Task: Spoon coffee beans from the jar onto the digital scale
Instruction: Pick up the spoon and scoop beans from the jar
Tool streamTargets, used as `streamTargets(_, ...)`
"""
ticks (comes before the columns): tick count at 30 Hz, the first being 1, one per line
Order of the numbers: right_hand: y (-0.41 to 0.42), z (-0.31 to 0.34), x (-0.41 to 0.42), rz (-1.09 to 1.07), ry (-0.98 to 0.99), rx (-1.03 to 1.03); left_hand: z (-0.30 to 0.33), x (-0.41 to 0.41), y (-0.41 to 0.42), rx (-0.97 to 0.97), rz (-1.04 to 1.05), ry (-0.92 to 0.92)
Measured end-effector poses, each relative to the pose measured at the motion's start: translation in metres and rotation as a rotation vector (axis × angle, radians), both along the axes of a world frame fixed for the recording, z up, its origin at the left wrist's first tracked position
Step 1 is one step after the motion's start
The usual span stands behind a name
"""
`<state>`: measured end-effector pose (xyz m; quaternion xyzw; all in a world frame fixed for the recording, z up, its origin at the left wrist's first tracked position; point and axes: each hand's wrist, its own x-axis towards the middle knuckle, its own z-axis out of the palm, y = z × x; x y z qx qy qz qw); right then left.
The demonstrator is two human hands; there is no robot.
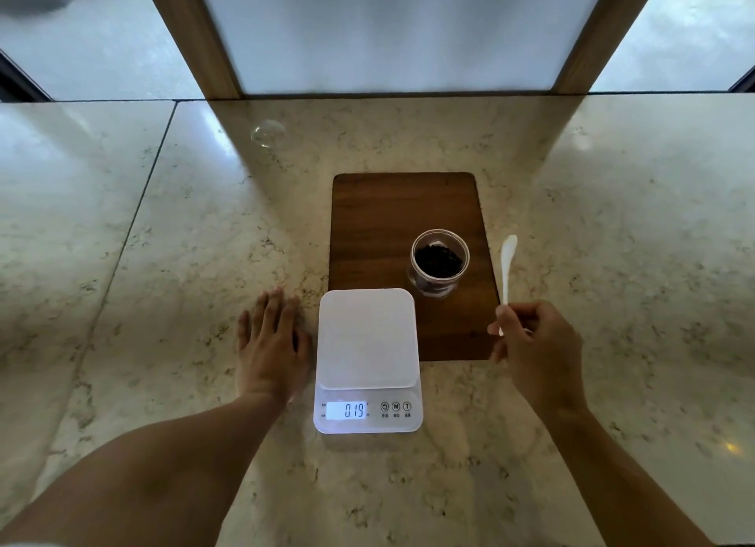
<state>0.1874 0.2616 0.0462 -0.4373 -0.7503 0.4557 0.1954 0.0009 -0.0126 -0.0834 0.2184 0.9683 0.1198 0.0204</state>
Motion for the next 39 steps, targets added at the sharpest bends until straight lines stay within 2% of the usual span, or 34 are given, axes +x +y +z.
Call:
streamTargets(11,0.007,0.008,-0.029,0.212,-0.168,0.214,0.003,0.0,0.0,-0.007,-0.009,-0.007)
streamTargets(19,0.017,0.012,-0.045,0.25,-0.188,0.435,0.006,0.0,-0.001,-0.016,-0.01,-0.017)
streamTargets(29,0.035,0.021,-0.061,0.415,-0.429,0.768,0.007,0.001,0.0,-0.011,-0.011,-0.024)
streamTargets(33,0.034,0.019,-0.066,0.421,-0.515,0.755,0.006,0.001,0.0,-0.016,-0.016,-0.018)
streamTargets(39,0.027,0.016,-0.074,0.405,-0.52,0.643,0.008,0.002,0.001,0.003,-0.007,-0.022)
